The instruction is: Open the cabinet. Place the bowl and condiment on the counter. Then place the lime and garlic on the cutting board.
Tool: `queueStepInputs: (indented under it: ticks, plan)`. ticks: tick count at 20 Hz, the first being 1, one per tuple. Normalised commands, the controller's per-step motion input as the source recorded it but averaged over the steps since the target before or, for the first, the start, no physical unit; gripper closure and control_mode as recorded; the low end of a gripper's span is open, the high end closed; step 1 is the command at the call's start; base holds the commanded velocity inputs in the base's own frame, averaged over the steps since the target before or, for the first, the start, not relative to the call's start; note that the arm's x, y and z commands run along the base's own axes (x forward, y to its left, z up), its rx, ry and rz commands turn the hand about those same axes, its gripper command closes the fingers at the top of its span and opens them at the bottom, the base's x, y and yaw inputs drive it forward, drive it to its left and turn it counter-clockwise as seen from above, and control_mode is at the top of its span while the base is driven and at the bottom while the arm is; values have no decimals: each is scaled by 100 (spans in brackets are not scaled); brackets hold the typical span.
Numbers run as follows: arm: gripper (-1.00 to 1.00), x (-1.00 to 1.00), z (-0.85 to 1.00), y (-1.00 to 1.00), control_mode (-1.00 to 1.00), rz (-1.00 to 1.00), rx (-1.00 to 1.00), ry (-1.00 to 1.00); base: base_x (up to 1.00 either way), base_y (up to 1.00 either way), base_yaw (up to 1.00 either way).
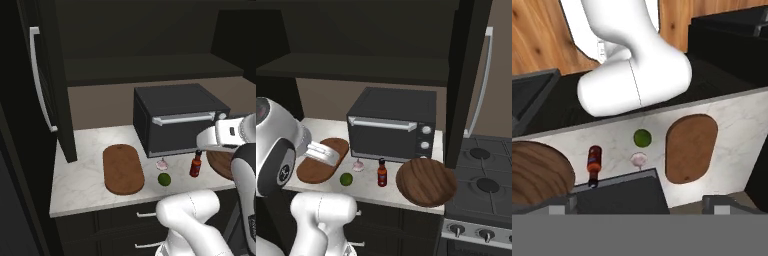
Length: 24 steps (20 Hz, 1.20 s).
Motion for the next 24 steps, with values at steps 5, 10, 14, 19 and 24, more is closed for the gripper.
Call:
queueStepInputs:
  ticks: [5, 10, 14, 19, 24]
  plan:
    - [-100, 0, 0, 32, -100, 4, -3, 9, 0, 0, 0]
    - [-100, 2, -9, 19, -100, 4, 0, 4, 0, 0, 0]
    - [-100, 16, -19, 6, -100, 0, 0, 0, 0, 0, 0]
    - [-100, 17, -28, 2, -100, 0, 0, 0, 0, 0, 0]
    - [-100, 25, -20, 3, -100, 0, -1, 3, 0, 0, 0]
